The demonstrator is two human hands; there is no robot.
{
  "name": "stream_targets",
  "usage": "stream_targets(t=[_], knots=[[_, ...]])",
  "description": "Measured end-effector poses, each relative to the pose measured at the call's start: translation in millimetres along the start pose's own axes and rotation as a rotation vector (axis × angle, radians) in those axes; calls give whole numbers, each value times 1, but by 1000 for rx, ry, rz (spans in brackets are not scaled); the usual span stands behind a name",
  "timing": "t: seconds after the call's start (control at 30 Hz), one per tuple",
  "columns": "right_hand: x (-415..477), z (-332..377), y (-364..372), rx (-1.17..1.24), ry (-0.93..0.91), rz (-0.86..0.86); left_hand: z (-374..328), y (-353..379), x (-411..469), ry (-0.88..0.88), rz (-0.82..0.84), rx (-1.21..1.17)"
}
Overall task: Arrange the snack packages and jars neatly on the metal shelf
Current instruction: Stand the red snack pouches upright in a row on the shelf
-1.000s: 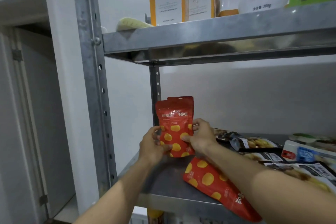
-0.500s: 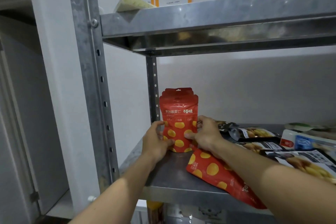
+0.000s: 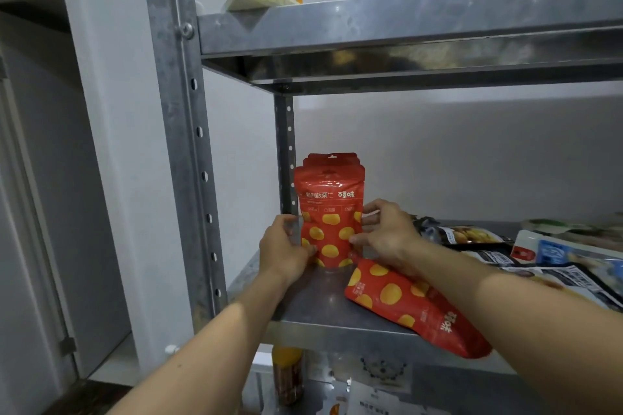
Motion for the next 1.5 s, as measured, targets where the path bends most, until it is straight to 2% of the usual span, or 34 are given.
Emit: stream_targets(t=[0.13, 0.23, 0.4, 0.47, 0.6, 0.73, 0.83, 0.97, 1.07, 1.13, 1.23, 1.4, 1.5], knots=[[-15, 1, -26, -214, 1, 20, -7, -5, -10, 20, 3, -33], [-37, -3, -35, -433, 56, 134, -16, 2, -23, 59, 87, -81], [-71, -14, -41, -627, 121, 285, -42, 36, -70, 304, 468, 113], [-79, -18, -37, -668, 126, 334, -51, 49, -93, 397, 567, 216], [-89, -21, -32, -695, 113, 351, -55, 63, -121, 548, 600, 477], [-98, -22, -32, -689, 121, 341, -52, 65, -133, 552, 486, 478], [-107, -21, -33, -631, 133, 335, -49, 52, -138, 467, 313, 310], [-112, -21, -39, -437, 197, 275, -50, 24, -143, 337, 76, 32], [-115, -24, -38, -243, 282, 254, -51, 26, -146, 211, 137, -219], [-122, -26, -35, -104, 369, 305, -53, 29, -151, 167, 136, -328], [-130, -24, -31, -62, 393, 413, -51, 36, -154, 122, 129, -439], [-132, -16, -27, 31, 365, 499, -55, 50, -149, 69, 141, -447], [-132, -18, -31, 203, 388, 523, -65, 55, -150, 100, 267, -467]])
Point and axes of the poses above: each hand's wrist, its own x-axis towards the middle knuckle, its own y-axis out of the palm, z = x × y, the point moved 8 cm from there along x, towards the middle knuckle, and after that the axes turned 5 degrees about -x, right-handed, at the moved point
